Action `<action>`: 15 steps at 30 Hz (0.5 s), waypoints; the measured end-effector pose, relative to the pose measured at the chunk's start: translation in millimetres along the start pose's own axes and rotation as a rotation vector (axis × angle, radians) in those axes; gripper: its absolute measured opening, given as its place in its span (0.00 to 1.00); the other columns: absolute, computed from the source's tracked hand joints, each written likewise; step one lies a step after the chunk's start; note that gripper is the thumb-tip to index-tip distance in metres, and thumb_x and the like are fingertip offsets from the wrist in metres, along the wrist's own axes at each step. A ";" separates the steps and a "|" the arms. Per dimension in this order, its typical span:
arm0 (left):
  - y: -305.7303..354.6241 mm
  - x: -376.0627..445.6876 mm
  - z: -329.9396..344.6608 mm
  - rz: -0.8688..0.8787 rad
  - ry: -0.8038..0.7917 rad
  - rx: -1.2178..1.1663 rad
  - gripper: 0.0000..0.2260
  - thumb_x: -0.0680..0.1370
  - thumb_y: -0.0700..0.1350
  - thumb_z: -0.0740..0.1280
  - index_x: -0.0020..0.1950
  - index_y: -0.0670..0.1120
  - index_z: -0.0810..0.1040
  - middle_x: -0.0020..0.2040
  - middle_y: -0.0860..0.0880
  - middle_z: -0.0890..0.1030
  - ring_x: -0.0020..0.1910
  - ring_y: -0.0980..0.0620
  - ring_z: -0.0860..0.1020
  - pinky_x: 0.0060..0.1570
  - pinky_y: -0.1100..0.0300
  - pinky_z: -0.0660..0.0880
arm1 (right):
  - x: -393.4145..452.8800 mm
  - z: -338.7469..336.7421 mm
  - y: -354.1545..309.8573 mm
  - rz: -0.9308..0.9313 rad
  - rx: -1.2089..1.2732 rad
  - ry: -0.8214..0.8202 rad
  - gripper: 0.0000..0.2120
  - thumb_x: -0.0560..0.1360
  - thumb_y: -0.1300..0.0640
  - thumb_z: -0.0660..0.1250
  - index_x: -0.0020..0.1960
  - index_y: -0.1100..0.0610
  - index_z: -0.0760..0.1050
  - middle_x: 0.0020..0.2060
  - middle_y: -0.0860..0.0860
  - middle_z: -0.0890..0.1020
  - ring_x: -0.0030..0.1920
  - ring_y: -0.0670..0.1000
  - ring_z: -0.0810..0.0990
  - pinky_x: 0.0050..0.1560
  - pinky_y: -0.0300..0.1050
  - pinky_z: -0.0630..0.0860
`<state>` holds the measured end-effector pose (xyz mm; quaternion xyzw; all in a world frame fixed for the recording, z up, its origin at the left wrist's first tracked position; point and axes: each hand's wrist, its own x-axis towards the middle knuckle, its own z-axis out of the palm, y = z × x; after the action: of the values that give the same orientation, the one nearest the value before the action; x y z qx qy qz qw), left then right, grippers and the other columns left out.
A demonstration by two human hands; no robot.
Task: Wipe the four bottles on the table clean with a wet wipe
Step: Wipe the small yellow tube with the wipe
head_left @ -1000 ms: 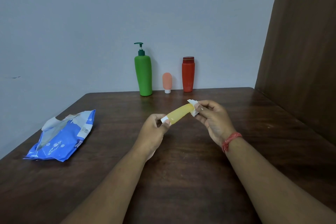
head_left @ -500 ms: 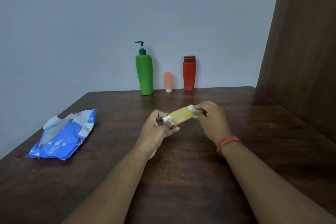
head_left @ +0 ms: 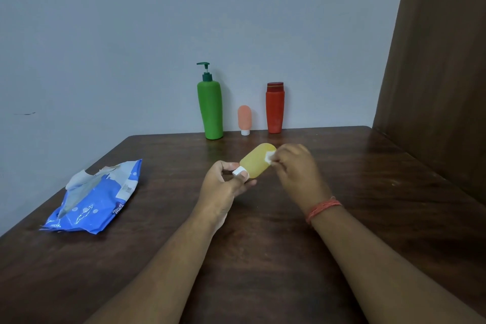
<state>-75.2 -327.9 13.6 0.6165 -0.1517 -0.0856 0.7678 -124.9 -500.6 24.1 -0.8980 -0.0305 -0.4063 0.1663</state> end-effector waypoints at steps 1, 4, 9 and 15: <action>0.0 -0.3 0.8 0.003 -0.012 0.006 0.09 0.78 0.32 0.69 0.55 0.38 0.73 0.61 0.36 0.75 0.46 0.47 0.86 0.54 0.50 0.82 | -0.5 -3.2 5.0 0.066 -0.003 0.031 0.03 0.75 0.64 0.70 0.47 0.60 0.82 0.45 0.52 0.81 0.48 0.54 0.77 0.48 0.42 0.71; -0.5 -0.8 1.8 0.007 -0.023 0.023 0.08 0.78 0.33 0.69 0.56 0.39 0.73 0.60 0.35 0.78 0.45 0.46 0.86 0.55 0.50 0.81 | -5.6 -7.4 -3.9 -0.062 0.036 0.011 0.03 0.73 0.65 0.71 0.45 0.59 0.80 0.44 0.52 0.81 0.46 0.54 0.77 0.47 0.45 0.74; 1.4 -3.4 1.2 0.006 -0.023 0.027 0.08 0.78 0.34 0.70 0.56 0.39 0.74 0.57 0.35 0.81 0.46 0.42 0.86 0.55 0.48 0.81 | -5.1 -2.0 -12.2 -0.175 -0.009 -0.047 0.03 0.73 0.65 0.71 0.46 0.59 0.81 0.45 0.53 0.81 0.46 0.56 0.78 0.47 0.48 0.76; 1.8 -4.4 1.9 0.018 -0.019 0.085 0.08 0.78 0.32 0.69 0.54 0.39 0.75 0.56 0.36 0.81 0.47 0.43 0.86 0.55 0.49 0.81 | -11.1 -3.4 -14.6 -0.194 -0.012 -0.029 0.06 0.72 0.66 0.72 0.47 0.59 0.81 0.45 0.52 0.82 0.47 0.55 0.78 0.48 0.47 0.76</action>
<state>-80.1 -327.9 15.2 0.6465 -0.1681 -0.0782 0.7400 -137.6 -487.1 22.0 -0.8975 -0.1173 -0.4077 0.1205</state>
